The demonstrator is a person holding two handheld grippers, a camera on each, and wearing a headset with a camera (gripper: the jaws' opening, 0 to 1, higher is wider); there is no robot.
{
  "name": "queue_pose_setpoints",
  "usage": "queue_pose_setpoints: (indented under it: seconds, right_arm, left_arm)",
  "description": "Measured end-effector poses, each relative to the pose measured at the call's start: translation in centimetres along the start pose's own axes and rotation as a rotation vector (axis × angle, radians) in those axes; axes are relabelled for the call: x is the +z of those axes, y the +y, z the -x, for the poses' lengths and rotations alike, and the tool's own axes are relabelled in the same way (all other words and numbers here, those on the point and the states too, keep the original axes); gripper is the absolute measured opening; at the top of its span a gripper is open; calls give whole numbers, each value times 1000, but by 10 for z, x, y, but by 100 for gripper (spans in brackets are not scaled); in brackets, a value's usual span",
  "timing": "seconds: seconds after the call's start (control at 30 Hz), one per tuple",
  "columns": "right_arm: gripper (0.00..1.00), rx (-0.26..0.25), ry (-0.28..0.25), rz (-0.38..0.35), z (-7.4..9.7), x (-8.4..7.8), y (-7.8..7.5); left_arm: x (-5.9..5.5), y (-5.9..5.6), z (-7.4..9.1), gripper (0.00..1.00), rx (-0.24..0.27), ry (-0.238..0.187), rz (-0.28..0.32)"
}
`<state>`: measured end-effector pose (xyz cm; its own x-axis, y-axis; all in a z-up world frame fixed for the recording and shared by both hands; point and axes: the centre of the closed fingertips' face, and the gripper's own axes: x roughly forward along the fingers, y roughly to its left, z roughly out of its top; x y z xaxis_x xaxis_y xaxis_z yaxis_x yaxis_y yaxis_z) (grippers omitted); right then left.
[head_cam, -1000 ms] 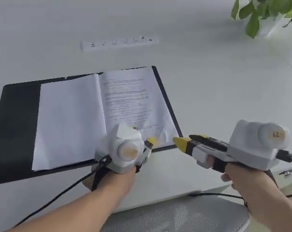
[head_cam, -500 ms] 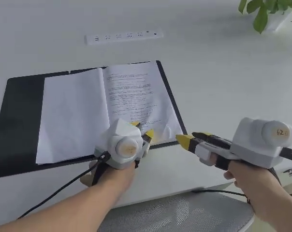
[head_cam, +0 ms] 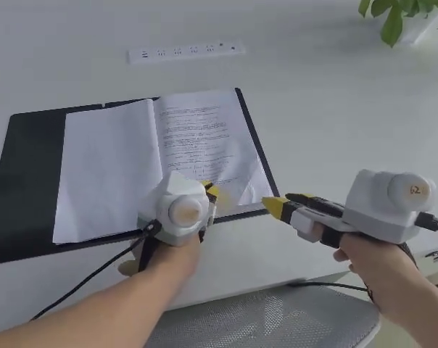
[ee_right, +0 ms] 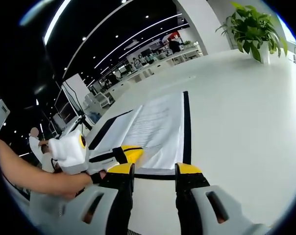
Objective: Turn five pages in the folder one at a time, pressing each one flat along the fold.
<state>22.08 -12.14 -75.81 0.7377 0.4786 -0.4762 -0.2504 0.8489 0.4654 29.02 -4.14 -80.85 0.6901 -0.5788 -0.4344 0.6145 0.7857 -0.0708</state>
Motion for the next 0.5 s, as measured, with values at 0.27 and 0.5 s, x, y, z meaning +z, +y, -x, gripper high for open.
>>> queue_pose_setpoints:
  seconds: [0.27, 0.5]
  right_arm:
    - [29, 25, 15, 13, -20, 3, -2]
    - [30, 29, 54, 14, -38, -2, -10]
  left_arm:
    - [0, 1, 0, 0, 0, -2, 58]
    - [-1, 0, -1, 0, -6, 2, 50]
